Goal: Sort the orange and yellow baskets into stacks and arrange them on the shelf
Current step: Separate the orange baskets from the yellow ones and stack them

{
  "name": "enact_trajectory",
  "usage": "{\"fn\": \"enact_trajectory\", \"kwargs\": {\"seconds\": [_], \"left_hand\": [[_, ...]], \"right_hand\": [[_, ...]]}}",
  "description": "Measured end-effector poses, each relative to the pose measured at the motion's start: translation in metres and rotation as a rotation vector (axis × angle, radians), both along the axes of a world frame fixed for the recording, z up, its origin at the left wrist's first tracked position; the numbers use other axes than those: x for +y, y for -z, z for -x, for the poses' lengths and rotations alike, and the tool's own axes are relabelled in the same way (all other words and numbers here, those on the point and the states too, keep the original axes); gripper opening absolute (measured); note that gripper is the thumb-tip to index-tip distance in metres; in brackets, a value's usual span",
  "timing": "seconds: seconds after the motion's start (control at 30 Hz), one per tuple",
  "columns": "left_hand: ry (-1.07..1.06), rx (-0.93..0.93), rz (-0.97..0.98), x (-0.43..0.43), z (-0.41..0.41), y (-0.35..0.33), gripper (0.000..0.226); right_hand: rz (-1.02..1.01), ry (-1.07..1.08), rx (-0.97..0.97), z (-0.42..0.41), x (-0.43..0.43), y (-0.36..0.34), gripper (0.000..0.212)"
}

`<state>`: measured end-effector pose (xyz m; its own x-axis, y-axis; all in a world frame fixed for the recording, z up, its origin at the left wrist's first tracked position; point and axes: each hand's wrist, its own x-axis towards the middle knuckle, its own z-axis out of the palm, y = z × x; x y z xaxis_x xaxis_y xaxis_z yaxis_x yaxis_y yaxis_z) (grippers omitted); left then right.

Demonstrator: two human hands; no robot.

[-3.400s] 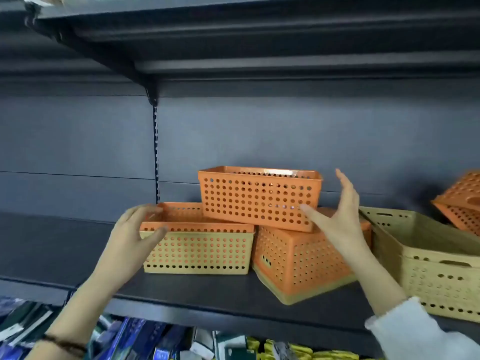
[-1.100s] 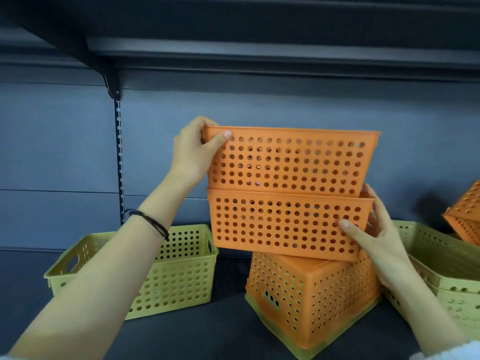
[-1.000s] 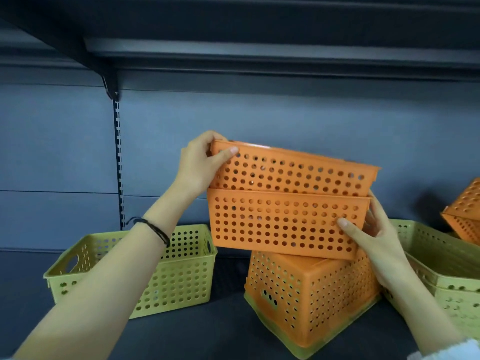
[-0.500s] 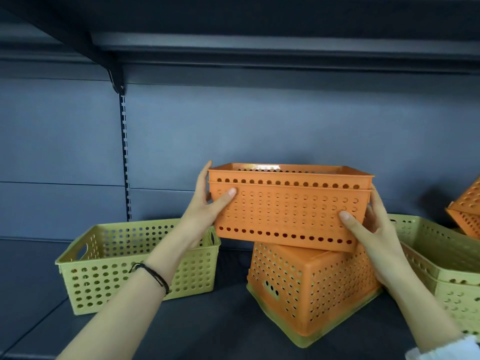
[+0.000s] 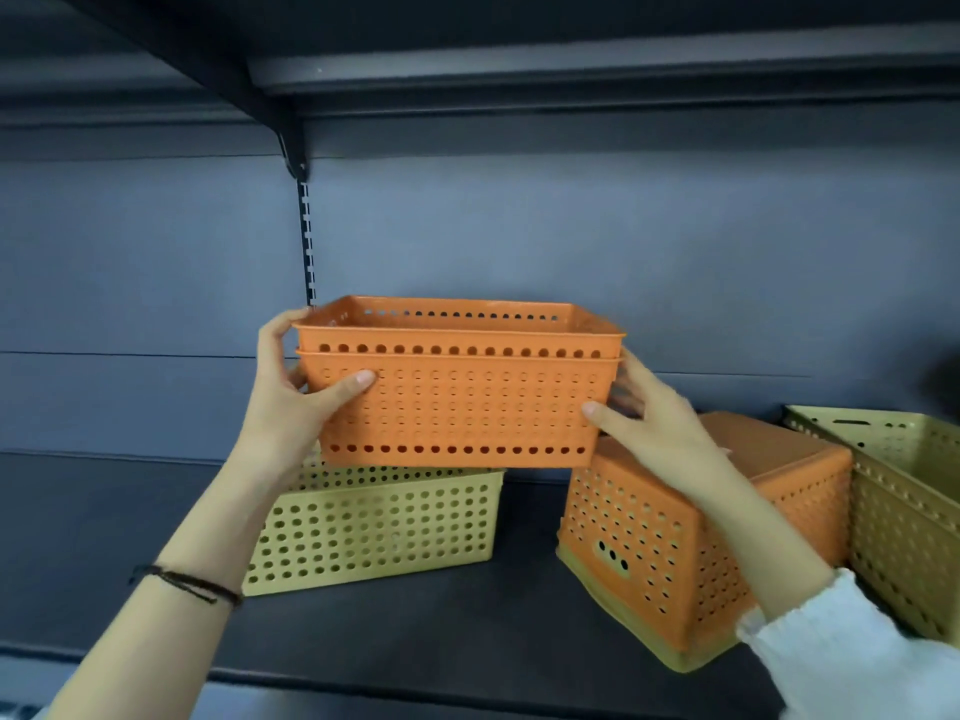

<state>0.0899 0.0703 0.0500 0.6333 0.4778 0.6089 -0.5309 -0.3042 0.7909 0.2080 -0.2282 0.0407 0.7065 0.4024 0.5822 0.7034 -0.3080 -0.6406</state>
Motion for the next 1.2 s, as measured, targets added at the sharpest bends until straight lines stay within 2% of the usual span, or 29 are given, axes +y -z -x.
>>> {"fn": "enact_trajectory", "kwargs": {"seconds": [0.1,0.27,0.47,0.73,0.97,1.07,1.2], "left_hand": [[-0.034,0.016,-0.003,0.011,0.006,0.008,0.064],[-0.058,0.028,0.046,0.022,0.009,0.019,0.062],[-0.142,0.015,0.066,0.031,0.012,0.025,0.063],[-0.278,0.041,0.002,0.068,0.043,0.017,0.065],[-0.208,0.089,-0.062,0.065,0.059,0.016,0.064],[-0.182,0.171,-0.11,0.056,0.056,0.02,0.064],[-0.192,0.223,-0.062,0.043,0.048,0.035,0.062]], "right_hand": [[0.164,0.118,-0.074,0.005,-0.001,-0.001,0.056],[0.204,0.3,-0.252,0.012,-0.034,0.032,0.032],[0.219,0.379,-0.367,0.012,-0.058,0.074,0.055],[0.229,0.407,-0.372,0.007,-0.052,0.074,0.052],[0.227,0.403,-0.373,0.001,-0.05,0.075,0.051],[0.222,0.394,-0.381,-0.001,-0.049,0.075,0.05],[0.176,0.38,-0.383,0.0,-0.049,0.075,0.052]]}}
